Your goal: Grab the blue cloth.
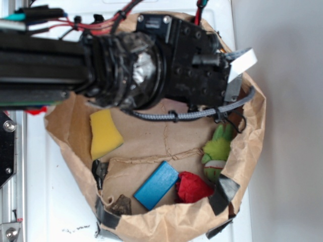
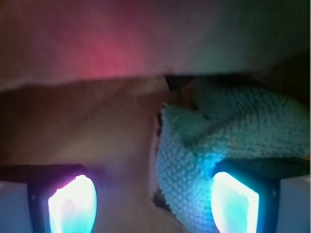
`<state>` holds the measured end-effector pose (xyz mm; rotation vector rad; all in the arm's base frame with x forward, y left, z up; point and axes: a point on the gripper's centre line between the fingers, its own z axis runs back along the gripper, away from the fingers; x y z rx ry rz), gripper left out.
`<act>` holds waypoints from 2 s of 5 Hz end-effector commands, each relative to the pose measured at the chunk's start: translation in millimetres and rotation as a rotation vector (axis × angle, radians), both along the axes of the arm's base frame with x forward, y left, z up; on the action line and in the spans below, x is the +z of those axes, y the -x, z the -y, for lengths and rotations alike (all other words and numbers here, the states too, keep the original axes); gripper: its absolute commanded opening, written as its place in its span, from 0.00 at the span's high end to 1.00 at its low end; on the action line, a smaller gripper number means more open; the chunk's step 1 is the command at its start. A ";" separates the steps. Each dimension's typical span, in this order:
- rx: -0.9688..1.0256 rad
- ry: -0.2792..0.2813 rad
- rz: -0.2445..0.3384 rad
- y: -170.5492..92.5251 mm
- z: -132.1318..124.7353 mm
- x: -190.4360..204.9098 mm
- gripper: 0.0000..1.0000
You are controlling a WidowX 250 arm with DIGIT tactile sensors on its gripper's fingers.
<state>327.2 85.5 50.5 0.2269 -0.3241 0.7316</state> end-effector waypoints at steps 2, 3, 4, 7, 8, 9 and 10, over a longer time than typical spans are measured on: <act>-0.065 0.067 -0.003 33.4 -1.8 41.4 0.00; -0.043 0.068 0.006 28.1 -5.1 43.9 0.00; -0.013 0.035 0.018 19.8 -9.7 37.5 0.00; 0.033 -0.059 0.023 4.3 -27.1 11.2 0.00; 0.022 -0.044 0.019 9.1 -26.6 15.1 0.00; 0.011 -0.029 0.023 11.2 -24.6 16.6 0.03; 0.008 -0.015 0.026 11.9 -23.2 19.4 1.00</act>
